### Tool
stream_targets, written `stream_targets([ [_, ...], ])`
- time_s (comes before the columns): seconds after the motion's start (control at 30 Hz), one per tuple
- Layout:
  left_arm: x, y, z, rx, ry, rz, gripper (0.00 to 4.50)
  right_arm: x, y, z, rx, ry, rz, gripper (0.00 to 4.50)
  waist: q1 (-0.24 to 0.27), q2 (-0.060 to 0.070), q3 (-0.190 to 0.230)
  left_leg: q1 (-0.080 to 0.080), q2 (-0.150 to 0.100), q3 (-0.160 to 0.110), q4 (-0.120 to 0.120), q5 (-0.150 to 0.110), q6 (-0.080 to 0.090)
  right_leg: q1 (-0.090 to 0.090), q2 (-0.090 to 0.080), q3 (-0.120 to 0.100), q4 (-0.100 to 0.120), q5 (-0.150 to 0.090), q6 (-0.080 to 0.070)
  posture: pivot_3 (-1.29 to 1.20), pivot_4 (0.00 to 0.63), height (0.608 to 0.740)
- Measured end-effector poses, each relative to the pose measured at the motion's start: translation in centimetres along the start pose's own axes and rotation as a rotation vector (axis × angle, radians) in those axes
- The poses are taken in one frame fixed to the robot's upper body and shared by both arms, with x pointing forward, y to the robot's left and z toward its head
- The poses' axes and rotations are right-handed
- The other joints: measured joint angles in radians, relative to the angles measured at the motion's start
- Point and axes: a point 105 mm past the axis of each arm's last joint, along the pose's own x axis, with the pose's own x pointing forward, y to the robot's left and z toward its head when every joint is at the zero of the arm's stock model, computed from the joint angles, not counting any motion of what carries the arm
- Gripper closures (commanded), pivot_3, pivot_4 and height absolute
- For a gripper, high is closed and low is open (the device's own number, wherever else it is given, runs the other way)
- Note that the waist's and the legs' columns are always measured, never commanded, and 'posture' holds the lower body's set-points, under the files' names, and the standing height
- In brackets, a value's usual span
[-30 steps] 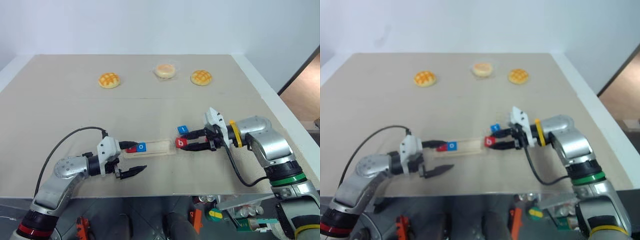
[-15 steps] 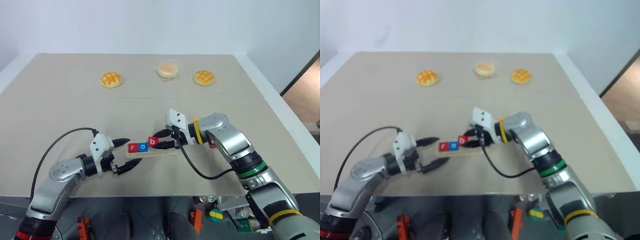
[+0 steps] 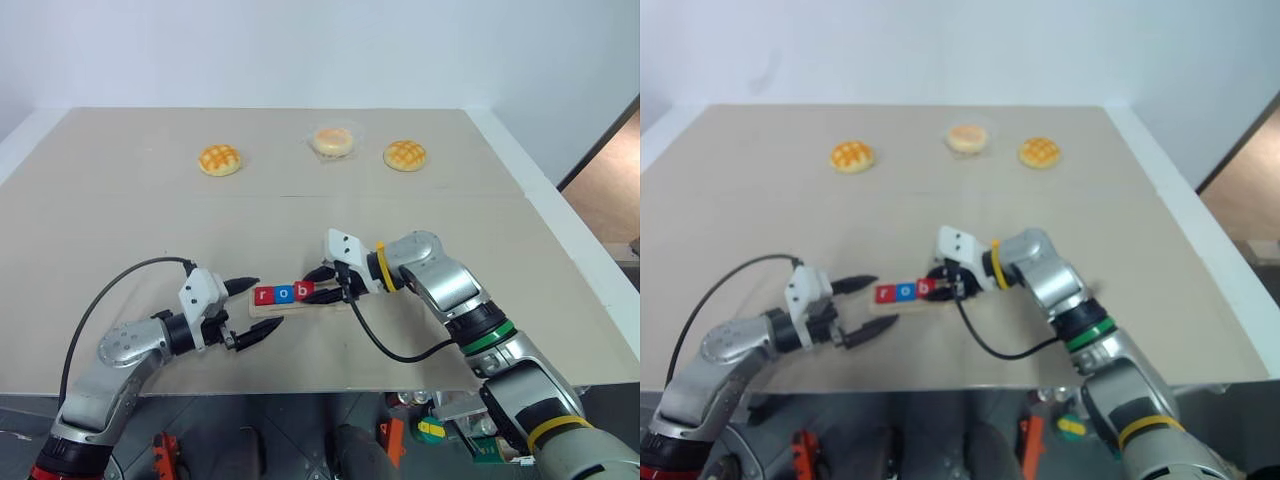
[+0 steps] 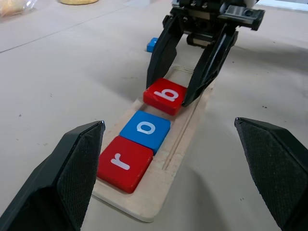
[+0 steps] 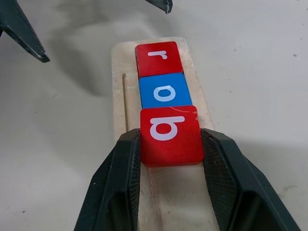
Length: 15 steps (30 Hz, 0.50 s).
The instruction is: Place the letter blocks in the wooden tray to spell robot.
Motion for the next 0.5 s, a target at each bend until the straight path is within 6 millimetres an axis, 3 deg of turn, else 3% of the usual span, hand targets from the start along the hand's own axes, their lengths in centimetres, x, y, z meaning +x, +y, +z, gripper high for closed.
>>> stream_targets([
  [0.23,-0.02,0.00,-0.03,0.002,0.003,0.003,0.00,0.35,-0.23,-0.33,-0.025,0.008,0.001,2.67,0.000,0.000,0.000,0.000,0.000,0.000,0.000,0.000,0.000,0.000,0.000,0.000,0.000,0.000,0.000,0.00,0.150,0.740],
  [0.27,-0.02,-0.02,-0.04,0.002,0.002,0.003,0.00,0.36,-0.30,-0.40,-0.028,0.012,0.000,2.41,0.000,0.000,0.000,0.000,0.000,0.000,0.000,0.000,0.000,0.000,0.000,0.000,0.000,0.000,0.000,0.00,0.150,0.740],
  [0.33,-0.04,-0.08,-0.03,0.002,0.002,0.003,0.00,0.38,-0.40,-0.48,-0.038,0.012,0.000,2.41,0.000,0.000,0.000,0.000,0.000,0.000,0.000,0.000,0.000,0.000,0.000,0.000,0.000,0.000,0.000,0.00,0.150,0.740],
  [0.43,-0.03,-0.08,-0.02,0.003,0.002,0.003,0.00,0.39,-0.63,-0.33,-0.051,0.014,-0.003,1.83,0.000,0.000,0.000,0.000,0.000,0.000,0.000,0.000,0.000,0.000,0.000,0.000,0.000,0.000,0.000,0.00,0.150,0.740],
  [0.5,-0.03,-0.08,-0.02,0.003,0.002,0.003,0.00,0.40,-0.67,-0.33,-0.052,0.013,-0.002,1.15,0.000,0.000,0.000,0.000,0.000,0.000,0.000,0.000,0.000,0.000,0.000,0.000,0.000,0.000,0.000,0.00,0.150,0.740],
])
